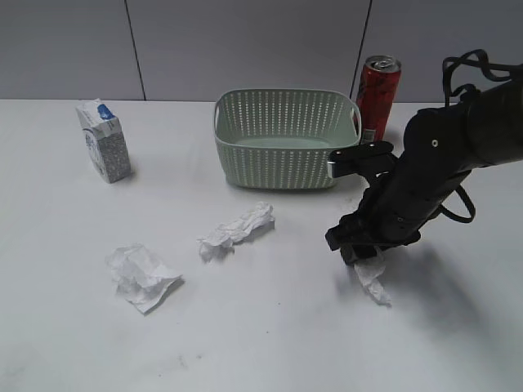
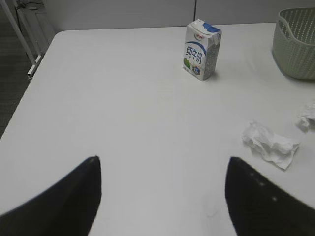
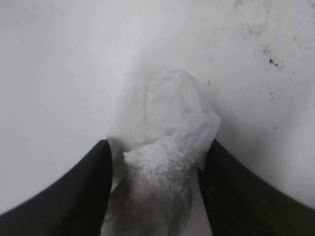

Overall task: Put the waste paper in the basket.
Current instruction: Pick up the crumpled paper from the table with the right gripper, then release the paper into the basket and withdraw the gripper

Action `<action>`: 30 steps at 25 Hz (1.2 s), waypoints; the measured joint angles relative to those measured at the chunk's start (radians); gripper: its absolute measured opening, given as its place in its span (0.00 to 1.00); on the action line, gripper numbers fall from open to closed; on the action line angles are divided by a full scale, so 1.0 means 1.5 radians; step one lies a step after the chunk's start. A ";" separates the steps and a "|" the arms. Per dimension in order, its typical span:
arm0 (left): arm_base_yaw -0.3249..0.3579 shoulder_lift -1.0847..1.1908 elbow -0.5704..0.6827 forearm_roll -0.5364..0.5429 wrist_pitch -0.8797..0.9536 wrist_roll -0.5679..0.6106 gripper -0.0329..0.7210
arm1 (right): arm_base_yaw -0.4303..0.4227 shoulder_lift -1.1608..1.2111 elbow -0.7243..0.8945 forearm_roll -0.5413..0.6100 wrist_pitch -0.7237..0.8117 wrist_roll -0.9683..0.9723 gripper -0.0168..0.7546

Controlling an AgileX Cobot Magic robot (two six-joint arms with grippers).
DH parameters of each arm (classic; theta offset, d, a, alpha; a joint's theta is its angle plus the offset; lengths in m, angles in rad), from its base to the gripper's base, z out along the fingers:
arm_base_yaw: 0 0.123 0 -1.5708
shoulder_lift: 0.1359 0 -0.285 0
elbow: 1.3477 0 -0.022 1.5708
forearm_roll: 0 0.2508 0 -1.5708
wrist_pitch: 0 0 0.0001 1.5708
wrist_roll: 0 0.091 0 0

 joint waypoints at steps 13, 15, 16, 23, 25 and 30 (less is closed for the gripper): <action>0.000 0.000 0.000 0.000 0.000 0.000 0.82 | 0.000 -0.074 0.000 0.009 0.015 0.002 0.05; 0.000 0.000 0.000 0.000 0.000 0.000 0.82 | 0.000 -0.107 -0.009 0.009 0.017 0.002 0.04; 0.000 0.000 0.000 0.000 0.000 0.000 0.82 | 0.000 -0.120 -0.019 0.009 0.017 0.001 0.04; 0.000 0.000 0.000 0.000 0.000 0.000 0.82 | 0.000 -0.152 -0.140 0.009 -0.020 -0.022 0.04; 0.000 0.000 0.000 0.000 0.000 0.000 0.82 | 0.000 -0.152 -0.166 0.009 -0.067 -0.022 0.04; 0.000 0.000 0.000 0.000 0.000 0.000 0.82 | 0.000 -0.137 -0.185 0.005 -0.237 -0.031 0.04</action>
